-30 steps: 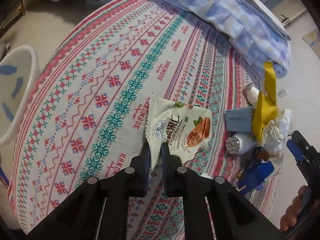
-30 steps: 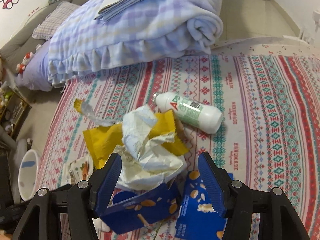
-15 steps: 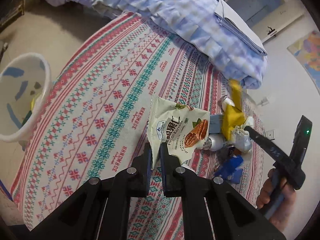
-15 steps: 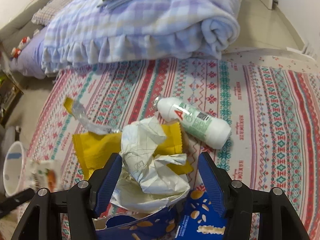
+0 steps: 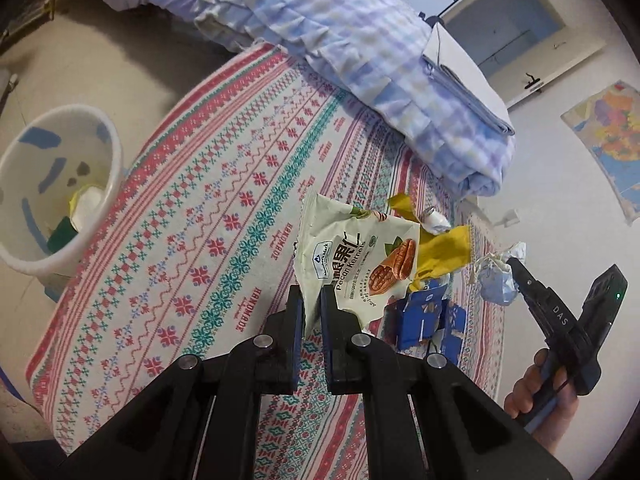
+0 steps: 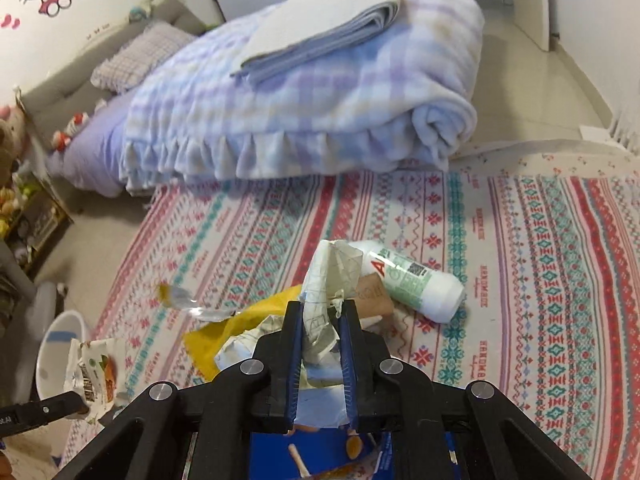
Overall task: Collect trash
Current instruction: 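Carry wrapper and tissue to the wastebasket and release both inside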
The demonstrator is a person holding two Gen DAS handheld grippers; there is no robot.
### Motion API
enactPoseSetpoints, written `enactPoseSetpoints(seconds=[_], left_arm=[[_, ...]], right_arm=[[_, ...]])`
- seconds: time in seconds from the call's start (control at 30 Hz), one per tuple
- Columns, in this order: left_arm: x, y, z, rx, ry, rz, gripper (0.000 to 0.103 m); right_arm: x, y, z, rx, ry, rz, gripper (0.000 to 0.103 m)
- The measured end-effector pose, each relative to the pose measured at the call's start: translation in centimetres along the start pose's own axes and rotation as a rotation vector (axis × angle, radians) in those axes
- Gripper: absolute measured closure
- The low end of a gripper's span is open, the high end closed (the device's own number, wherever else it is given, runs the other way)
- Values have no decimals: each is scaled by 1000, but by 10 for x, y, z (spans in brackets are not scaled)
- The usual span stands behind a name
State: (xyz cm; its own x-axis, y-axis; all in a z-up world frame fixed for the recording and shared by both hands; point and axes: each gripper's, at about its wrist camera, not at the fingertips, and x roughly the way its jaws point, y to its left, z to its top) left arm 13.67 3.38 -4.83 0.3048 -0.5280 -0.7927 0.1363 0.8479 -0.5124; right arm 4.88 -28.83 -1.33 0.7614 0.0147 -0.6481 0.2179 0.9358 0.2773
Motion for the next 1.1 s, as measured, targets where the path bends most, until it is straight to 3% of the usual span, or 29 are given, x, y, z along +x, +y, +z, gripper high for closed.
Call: enactPoseSetpoints(seconds=[0.4,0.63,0.87,1.1], left_arm=[[-21,32,8,-69,-28,-15,94],[-42,68,21,-166,-54,-6,94],[-76,146,37,-370,-105,14,94],[-95,208,37,-496,-134,77,94]], right_arm=[[-10,26,-5,-48,-56,45,88],[-8,40,-9,-69,-55,71,88],[-1,60,-19,-101,-38,105,88],[9,94,-28,-148,-24,140,88]])
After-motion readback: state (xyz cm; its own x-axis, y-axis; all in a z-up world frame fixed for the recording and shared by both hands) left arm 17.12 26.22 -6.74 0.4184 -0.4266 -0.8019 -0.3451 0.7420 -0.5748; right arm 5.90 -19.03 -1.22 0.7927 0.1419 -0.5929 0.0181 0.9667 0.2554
